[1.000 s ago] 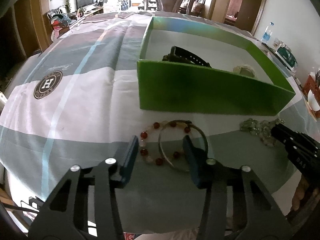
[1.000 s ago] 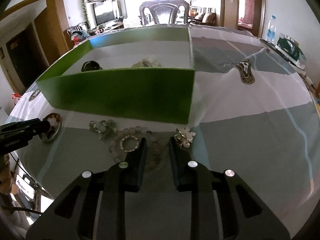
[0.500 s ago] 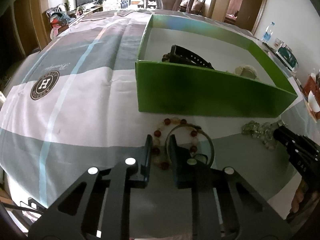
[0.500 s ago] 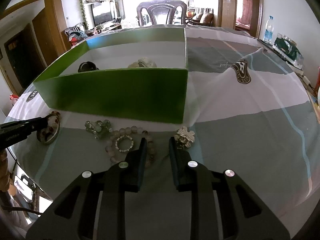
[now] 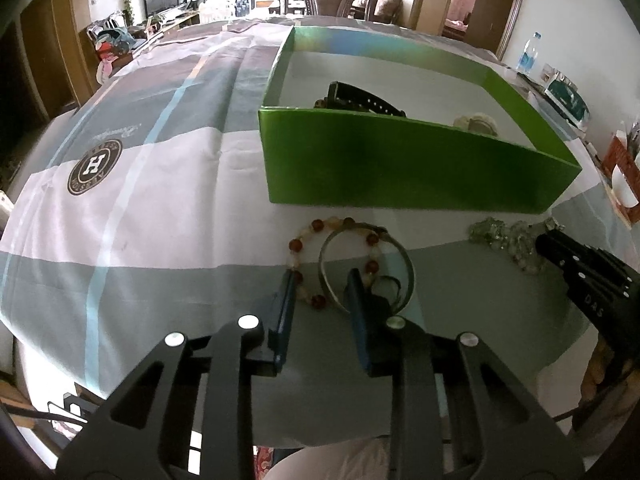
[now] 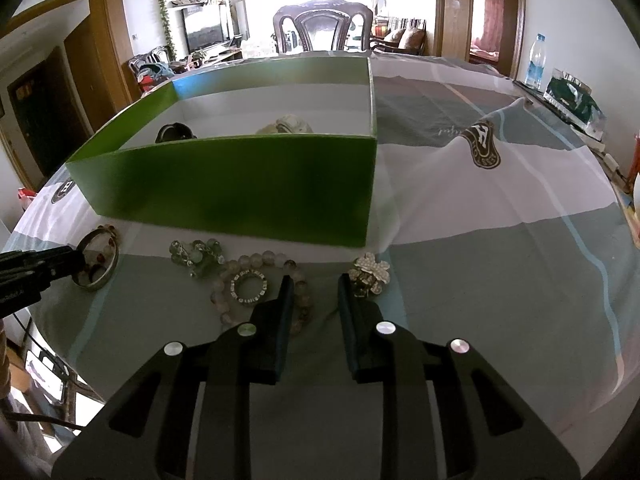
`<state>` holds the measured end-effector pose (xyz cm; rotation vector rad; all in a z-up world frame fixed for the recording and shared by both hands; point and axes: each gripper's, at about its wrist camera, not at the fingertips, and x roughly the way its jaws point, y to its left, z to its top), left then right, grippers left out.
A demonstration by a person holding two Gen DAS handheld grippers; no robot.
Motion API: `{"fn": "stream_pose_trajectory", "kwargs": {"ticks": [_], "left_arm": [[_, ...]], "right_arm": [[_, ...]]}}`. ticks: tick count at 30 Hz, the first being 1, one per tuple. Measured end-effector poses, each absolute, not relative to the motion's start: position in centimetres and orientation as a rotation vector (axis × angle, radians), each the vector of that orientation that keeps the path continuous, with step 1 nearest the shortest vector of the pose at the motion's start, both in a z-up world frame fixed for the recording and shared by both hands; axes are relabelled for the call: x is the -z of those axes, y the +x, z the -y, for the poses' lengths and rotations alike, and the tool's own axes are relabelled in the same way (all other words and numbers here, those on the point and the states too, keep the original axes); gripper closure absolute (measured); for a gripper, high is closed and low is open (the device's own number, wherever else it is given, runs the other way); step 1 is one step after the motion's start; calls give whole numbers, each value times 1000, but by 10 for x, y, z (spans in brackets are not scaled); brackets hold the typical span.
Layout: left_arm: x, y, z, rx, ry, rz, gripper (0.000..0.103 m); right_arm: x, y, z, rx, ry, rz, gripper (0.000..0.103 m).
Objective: Organize jewelry
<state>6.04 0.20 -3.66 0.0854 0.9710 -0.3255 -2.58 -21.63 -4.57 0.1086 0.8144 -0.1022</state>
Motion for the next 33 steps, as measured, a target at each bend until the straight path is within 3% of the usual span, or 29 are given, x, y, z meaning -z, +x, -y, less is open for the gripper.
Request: {"fn": "stream_pose_trajectory", "kwargs": {"ticks": [5, 8, 31, 33], "left_arm": [[38, 64, -3, 318, 85, -962, 94], [35, 64, -3, 311, 83, -943, 100], [12, 68, -22, 278, 28, -881, 100], [12, 67, -22, 285, 26, -883, 100]], "right_arm": [[47, -26, 212, 110, 77, -802, 79], [48, -26, 211, 87, 87, -798, 94], [20, -33, 210, 76, 114, -719, 95], [16, -34, 211, 77, 116, -709, 99]]}}
